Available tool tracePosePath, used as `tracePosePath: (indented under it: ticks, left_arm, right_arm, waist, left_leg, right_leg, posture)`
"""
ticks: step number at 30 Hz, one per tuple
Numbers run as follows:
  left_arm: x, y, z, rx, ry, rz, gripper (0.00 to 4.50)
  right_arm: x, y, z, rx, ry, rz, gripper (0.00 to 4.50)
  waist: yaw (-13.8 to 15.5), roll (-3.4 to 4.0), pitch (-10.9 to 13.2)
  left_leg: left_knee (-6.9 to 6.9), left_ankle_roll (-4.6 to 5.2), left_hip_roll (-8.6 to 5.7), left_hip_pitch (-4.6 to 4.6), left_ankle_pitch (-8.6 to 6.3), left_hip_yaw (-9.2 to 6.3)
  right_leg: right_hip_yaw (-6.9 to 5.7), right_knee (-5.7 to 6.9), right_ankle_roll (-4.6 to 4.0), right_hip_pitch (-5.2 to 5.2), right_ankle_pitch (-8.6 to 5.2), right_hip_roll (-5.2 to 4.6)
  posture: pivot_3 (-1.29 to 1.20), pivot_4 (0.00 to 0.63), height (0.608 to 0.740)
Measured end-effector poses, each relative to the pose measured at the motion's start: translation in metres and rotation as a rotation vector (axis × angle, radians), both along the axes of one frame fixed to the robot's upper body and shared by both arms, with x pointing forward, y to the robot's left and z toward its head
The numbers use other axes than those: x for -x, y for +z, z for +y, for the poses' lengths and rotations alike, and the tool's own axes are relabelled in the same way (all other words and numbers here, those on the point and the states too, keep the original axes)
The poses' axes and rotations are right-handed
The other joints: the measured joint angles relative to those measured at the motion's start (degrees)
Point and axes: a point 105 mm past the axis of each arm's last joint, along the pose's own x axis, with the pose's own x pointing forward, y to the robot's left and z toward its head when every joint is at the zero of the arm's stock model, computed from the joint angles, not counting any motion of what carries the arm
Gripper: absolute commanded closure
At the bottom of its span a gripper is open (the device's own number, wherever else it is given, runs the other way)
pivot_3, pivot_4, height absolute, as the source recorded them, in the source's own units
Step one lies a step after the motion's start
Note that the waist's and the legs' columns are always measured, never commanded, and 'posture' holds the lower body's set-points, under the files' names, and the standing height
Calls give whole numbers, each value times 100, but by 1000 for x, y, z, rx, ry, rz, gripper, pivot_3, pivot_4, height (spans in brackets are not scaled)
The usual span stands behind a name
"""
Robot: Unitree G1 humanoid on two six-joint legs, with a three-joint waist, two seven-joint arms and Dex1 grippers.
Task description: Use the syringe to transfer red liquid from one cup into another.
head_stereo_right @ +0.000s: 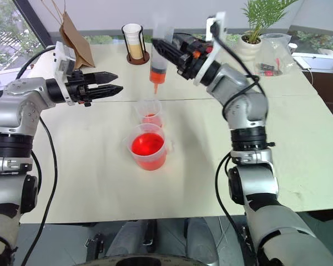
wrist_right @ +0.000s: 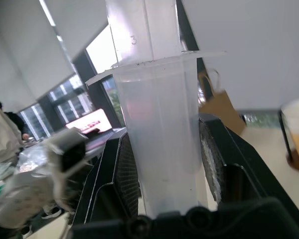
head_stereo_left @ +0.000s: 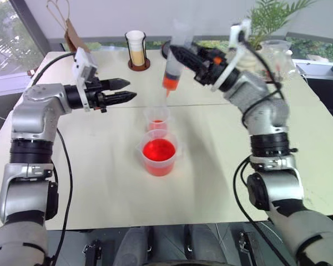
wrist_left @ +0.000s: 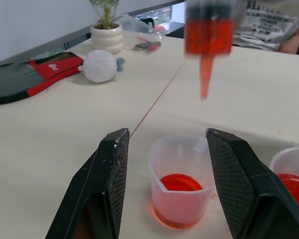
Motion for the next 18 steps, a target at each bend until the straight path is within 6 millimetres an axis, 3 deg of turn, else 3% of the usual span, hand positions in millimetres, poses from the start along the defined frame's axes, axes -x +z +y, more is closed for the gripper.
tracePosePath:
  ticks: [7, 16, 18]
  left_arm:
    - [-11, 15, 5, 69, 53, -65, 2017]
    - [-12, 111, -17, 166, -96, -275, 2017]
    - [-12, 117, -22, 176, -131, -281, 2017]
  right_arm:
    - [-9, -28, 24, 83, 54, -16, 3091]
    - [-8, -37, 27, 110, 87, -13, 3091]
    - [-8, -37, 28, 116, 88, -15, 3091]
  waist:
    - [49, -1, 1]
    - [7, -3, 2]
    - [-2, -3, 2]
  left_leg:
    - [3, -19, -3, -5, 11, -2]
    - [2, -23, -5, -5, 13, -1]
    - [1, -22, -4, -4, 13, 0]
  right_leg:
    - [-1, 0, 0, 0, 0, -4]
    - [-3, 2, 0, 0, 0, -1]
    - [-3, 3, 1, 0, 0, 0]
  posture:
    - [0, 150, 740]
    - [0, 150, 740]
    - [0, 150, 740]
